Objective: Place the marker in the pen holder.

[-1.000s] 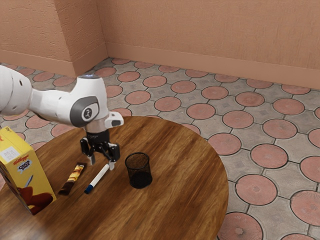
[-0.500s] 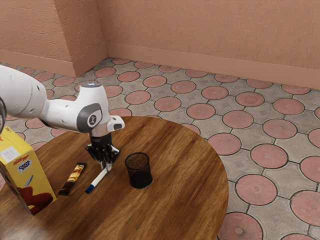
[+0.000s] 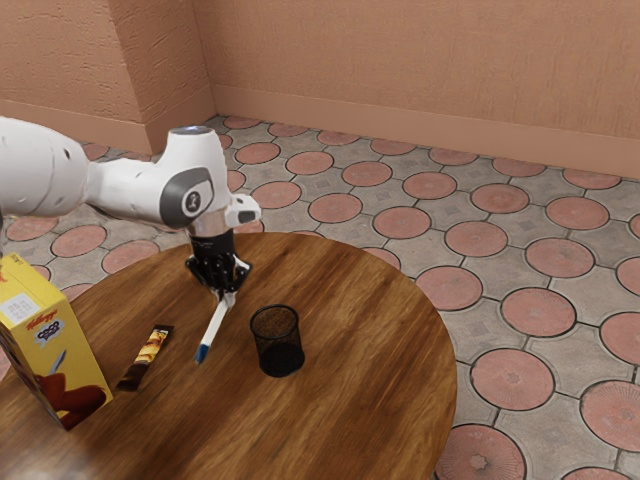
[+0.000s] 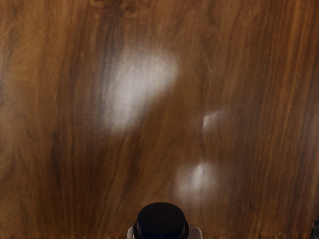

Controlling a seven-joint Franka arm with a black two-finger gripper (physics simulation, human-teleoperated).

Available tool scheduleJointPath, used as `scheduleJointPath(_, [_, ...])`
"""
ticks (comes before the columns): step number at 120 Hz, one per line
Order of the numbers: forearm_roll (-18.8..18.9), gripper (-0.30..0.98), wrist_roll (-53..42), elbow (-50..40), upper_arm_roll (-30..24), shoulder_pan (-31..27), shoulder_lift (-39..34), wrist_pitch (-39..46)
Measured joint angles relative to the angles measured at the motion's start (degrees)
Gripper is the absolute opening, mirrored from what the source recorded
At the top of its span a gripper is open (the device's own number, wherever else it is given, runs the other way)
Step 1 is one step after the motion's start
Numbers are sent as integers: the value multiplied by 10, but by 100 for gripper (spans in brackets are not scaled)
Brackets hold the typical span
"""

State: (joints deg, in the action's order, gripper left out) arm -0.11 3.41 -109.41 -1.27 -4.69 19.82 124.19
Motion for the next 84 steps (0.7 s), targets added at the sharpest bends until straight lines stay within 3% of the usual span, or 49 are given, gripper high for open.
scheduleJointPath(18, [2, -9, 8, 141, -55, 29, -14, -115])
scheduleJointPath(35, [3, -9, 17, 174, -80, 55, -6, -178])
scheduleJointPath(84, [13, -8, 29, 260, -91, 42, 64, -224])
